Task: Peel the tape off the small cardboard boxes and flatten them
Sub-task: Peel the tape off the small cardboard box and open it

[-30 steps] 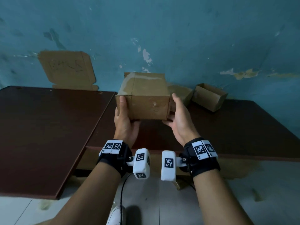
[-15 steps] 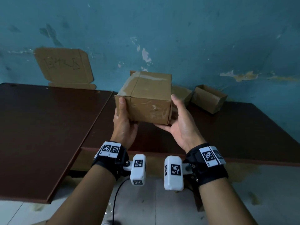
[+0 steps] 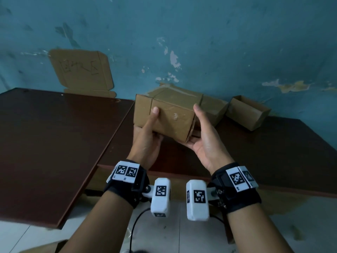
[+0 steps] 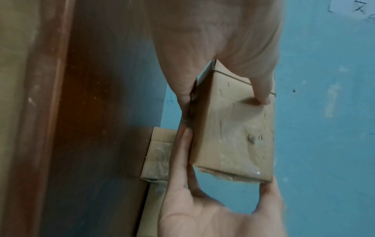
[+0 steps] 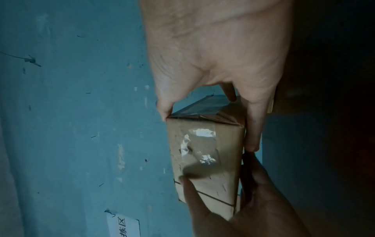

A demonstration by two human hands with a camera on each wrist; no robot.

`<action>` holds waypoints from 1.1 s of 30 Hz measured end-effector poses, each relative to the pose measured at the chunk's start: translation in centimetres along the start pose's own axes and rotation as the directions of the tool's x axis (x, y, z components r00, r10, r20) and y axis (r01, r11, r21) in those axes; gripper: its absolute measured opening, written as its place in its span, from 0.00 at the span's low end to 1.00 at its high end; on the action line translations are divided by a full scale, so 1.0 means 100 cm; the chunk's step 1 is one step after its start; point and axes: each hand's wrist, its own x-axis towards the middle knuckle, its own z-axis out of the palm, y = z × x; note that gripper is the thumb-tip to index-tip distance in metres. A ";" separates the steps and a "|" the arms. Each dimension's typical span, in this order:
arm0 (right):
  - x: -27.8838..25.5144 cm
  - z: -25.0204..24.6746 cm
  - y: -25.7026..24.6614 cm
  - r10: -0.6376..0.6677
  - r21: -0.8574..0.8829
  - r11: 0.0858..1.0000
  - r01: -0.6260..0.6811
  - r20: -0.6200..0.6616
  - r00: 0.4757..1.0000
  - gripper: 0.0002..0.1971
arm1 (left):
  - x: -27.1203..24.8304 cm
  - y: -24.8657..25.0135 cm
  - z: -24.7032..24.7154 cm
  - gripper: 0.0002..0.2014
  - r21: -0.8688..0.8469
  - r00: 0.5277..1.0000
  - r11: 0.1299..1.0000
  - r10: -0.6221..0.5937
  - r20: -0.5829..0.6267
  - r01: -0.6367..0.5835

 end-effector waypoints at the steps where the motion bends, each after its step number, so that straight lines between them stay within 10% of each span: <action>1: 0.000 0.003 0.002 0.004 -0.002 1.000 -0.004 0.004 1.000 0.19 | -0.002 -0.001 0.000 0.30 0.034 0.999 0.999 0.001 0.036 -0.002; 11: -0.004 0.008 0.011 0.065 -0.130 0.989 -0.067 -0.021 0.998 0.23 | -0.017 0.001 0.019 0.29 0.050 0.998 0.998 -0.044 -0.042 0.046; 17: 0.001 0.007 0.018 -0.158 -0.367 0.926 0.085 -0.174 0.972 0.61 | -0.017 0.013 0.020 0.23 0.105 0.997 0.994 -0.032 -0.065 0.039; 23: -0.005 0.001 0.018 -0.452 -0.478 0.785 0.393 -0.009 0.892 0.36 | -0.021 0.023 0.017 0.23 0.229 0.999 0.972 0.053 -0.005 -0.050; 33: -0.015 0.004 0.019 -0.422 -0.525 0.765 0.372 0.028 0.906 0.26 | -0.031 0.020 0.024 0.29 0.327 0.990 0.935 0.111 0.090 -0.135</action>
